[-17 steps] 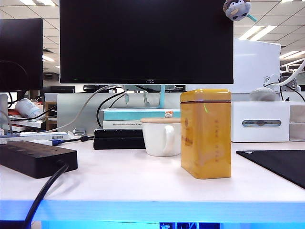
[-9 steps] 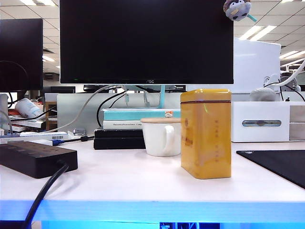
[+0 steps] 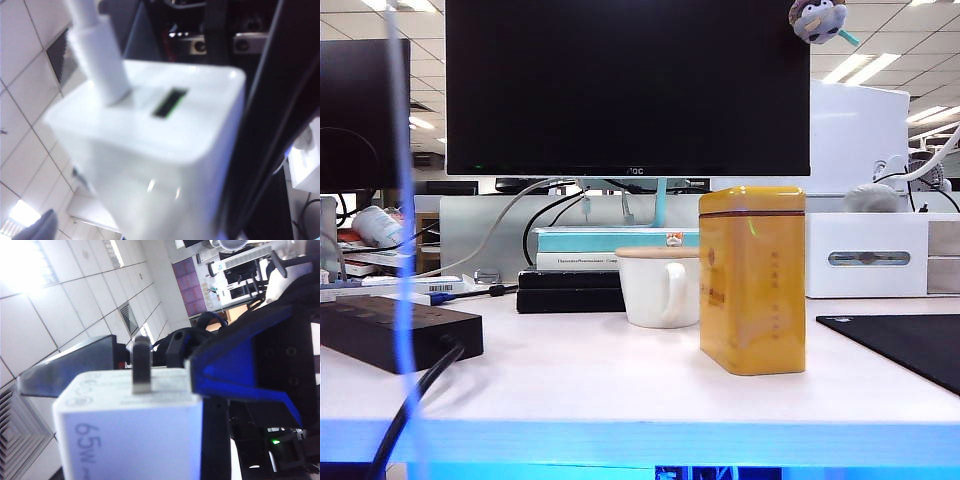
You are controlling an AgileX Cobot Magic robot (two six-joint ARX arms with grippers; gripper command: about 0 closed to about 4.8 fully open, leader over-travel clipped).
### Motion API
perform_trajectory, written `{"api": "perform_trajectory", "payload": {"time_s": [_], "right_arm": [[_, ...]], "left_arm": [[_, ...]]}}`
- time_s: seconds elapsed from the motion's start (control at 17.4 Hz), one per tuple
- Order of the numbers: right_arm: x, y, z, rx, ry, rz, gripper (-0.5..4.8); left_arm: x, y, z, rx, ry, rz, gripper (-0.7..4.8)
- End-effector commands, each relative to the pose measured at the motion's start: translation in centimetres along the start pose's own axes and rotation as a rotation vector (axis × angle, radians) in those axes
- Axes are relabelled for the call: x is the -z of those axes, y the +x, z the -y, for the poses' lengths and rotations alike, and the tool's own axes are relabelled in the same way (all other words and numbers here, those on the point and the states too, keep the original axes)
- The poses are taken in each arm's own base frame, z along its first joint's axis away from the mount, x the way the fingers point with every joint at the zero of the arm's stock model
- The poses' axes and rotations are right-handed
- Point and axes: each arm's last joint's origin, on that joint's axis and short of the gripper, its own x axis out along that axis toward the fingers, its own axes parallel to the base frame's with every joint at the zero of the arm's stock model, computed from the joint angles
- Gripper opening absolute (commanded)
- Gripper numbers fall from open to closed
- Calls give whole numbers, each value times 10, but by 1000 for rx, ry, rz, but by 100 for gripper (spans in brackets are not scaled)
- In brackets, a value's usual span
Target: Plug the white charger into the left socket.
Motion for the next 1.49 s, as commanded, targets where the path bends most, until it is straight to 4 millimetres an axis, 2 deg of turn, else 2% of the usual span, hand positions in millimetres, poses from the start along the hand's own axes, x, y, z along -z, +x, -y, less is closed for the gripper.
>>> {"api": "perform_trajectory", "payload": {"time_s": [0.06,0.11,0.4,0.52,1.21,1.32,1.44,1.49], "right_arm": [[-2,1,0,-9,32,25,12],[-2,1,0,-10,31,25,12],[-2,1,0,-5,32,18,12],[-1,0,-1,-12,23,14,12],[9,-3,-9,-43,-29,-31,12],[8,-3,-8,-43,-28,-30,12],[8,-3,-9,-43,-28,-31,12],[9,-3,-9,-42,-28,-31,12]], "left_arm": [[-10,3,-1,17,-19,92,464],[-10,3,-1,17,-18,93,425],[-10,3,0,28,-29,83,417],[-9,3,0,22,-23,64,367],[-7,3,-1,-1,8,-3,361],[-7,3,-1,-1,8,-3,307],[-7,3,-1,-2,9,-3,298],[-7,3,-1,-3,10,-3,272]]}}
